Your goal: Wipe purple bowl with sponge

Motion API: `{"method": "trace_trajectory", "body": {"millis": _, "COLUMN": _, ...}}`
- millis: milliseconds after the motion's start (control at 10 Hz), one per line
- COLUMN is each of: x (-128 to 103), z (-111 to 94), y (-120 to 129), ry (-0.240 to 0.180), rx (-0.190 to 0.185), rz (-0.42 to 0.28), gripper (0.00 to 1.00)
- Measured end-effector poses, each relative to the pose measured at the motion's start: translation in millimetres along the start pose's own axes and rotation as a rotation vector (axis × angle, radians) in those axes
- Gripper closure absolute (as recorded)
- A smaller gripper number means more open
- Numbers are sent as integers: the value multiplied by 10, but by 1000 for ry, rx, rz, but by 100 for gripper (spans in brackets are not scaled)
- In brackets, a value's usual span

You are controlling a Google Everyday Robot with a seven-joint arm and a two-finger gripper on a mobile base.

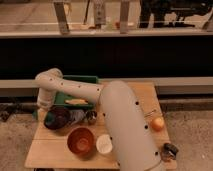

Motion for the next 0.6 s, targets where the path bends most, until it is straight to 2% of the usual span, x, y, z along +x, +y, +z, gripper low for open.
{"method": "trace_trajectory", "body": {"millis": 100, "x": -24, "z": 17, "y": -53, "ry": -5, "rx": 6, "rz": 6, "gripper": 100}}
{"method": "trace_trajectory", "body": {"millis": 300, "x": -118, "z": -26, "y": -157, "ry": -8, "rx": -8, "rz": 28, "gripper": 98}}
{"method": "trace_trajectory", "body": {"millis": 400, "x": -173, "z": -66, "y": -200, "ry": -9, "rx": -16, "rz": 38, "gripper": 95}}
{"method": "trace_trajectory", "body": {"millis": 600, "x": -300, "z": -150, "y": -265, "ry": -20, "rx": -39, "rz": 58, "gripper": 99}}
